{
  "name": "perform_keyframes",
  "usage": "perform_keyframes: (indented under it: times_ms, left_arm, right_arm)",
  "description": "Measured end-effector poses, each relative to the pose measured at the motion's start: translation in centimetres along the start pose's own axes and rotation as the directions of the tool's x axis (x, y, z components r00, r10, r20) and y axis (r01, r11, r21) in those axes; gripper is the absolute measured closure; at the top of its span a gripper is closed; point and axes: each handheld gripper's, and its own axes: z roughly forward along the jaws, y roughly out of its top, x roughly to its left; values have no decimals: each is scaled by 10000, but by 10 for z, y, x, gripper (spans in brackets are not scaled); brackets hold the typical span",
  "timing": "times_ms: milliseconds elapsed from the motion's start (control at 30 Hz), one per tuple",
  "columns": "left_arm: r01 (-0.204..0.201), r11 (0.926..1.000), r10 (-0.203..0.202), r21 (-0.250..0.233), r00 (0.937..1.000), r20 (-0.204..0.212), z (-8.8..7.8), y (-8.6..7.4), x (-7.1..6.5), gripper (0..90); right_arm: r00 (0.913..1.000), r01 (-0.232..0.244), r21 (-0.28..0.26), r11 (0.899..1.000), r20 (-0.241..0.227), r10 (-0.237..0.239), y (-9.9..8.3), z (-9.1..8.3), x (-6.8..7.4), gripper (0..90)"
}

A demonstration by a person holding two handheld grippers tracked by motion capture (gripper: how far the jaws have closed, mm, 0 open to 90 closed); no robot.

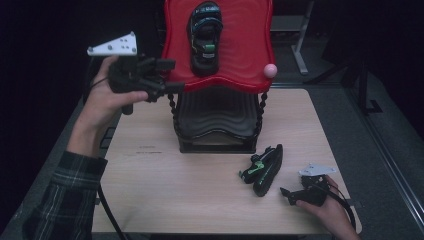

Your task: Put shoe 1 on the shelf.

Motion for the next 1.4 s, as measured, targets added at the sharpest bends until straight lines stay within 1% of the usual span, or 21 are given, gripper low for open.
perform_keyframes:
  times_ms: [67, 300, 400, 467, 500, 533, 600, 700, 833, 867, 900, 933, 1000, 1067, 1133, 1167, 1200, 1233, 1267, 1367, 1400]
  left_arm:
    - [86, 10000, -86, 36, 10000, 40, 1, -13, -8, 188]
    - [278, 9991, -284, 323, 9994, 186, 3, -54, -29, 187]
    - [374, 9985, -383, 391, 9990, 244, 4, -77, -38, 187]
    - [486, 9969, -498, 620, 9986, 175, 6, -95, -44, 187]
    - [481, 9967, -493, 660, 9987, 157, 7, -102, -46, 188]
    - [499, 9959, -516, 760, 9985, 198, 8, -111, -49, 188]
    - [591, 9938, -618, 943, 9978, 255, 10, -124, -52, 188]
    - [728, 9886, -755, 1320, 9970, 161, 14, -144, -59, 188]
    - [696, 9814, -699, 1789, 9975, -42, 19, -167, -70, 185]
    - [690, 9779, -677, 1973, 9976, -132, 20, -175, -73, 183]
    - [646, 9762, -632, 2069, 9979, -135, 21, -179, -74, 183]
    - [689, 9739, -671, 2162, 9976, -159, 22, -186, -76, 182]
    - [678, 9650, -626, 2533, 9976, -289, 25, -197, -79, 183]
    - [648, 9542, -547, 2920, 9976, -427, 27, -208, -81, 182]
    - [790, 9455, -663, 3158, 9965, -507, 28, -220, -84, 182]
    - [960, 9369, -811, 3361, 9950, -584, 30, -229, -86, 182]
    - [1111, 9307, -939, 3485, 9934, -658, 31, -234, -86, 182]
    - [1223, 9212, -1020, 3695, 9920, -740, 32, -241, -87, 182]
    - [1227, 9101, -1006, 3957, 9920, -764, 33, -248, -88, 183]
    - [1358, 8854, -1108, 4445, 9905, -818, 34, -264, -89, 182]
    - [1426, 8795, -1135, 4540, 9894, -909, 34, -268, -89, 183]
  right_arm:
    - [10000, -3, -2, 10000, -7, 3, 0, 0, 0, 0]
    - [10000, 32, -15, 10000, -9, -32, 0, 0, 0, 0]
    - [10000, 17, -40, 10000, -23, -17, 0, 0, -1, 0]
    - [10000, -4, -53, 10000, -80, 3, 0, 0, -2, 0]
    - [9999, -55, -58, 10000, -110, 54, 0, 0, -2, 0]
    - [9999, -61, -68, 10000, -113, 60, 0, 0, -2, 0]
    - [10000, -7, -59, 10000, -71, 7, 0, 0, -1, 0]
    - [10000, 23, -10, 10000, -15, -23, 0, 1, -1, 0]
    - [10000, 12, -36, 10000, -85, -13, 1, 1, -2, 0]
    - [10000, 2, -18, 10000, -62, -2, 2, 2, -2, 0]
    - [10000, 23, 1, 10000, 11, -23, 2, 2, -2, 0]
    - [10000, -41, -1, 10000, 50, 41, 2, 2, -2, 0]
    - [10000, -43, -2, 10000, 51, 43, 2, 2, -2, 0]
    - [10000, -49, -4, 10000, 50, 49, 2, 2, -2, 0]
    - [10000, -42, -8, 10000, 39, 42, 2, 2, -2, 0]
    - [10000, -72, -20, 10000, 18, 72, 2, 2, -2, 0]
    - [9998, -203, -30, 9998, -50, 203, 2, 1, -2, 0]
    - [9996, -275, -15, 9996, -87, 275, 2, 0, -2, 0]
    - [9993, -358, 28, 9994, -129, 359, 2, 0, -2, 0]
    - [9991, -366, 101, 9993, -199, 368, 3, -3, -1, 42]
    - [9990, -373, 110, 9992, -253, 376, 3, -4, -1, 54]
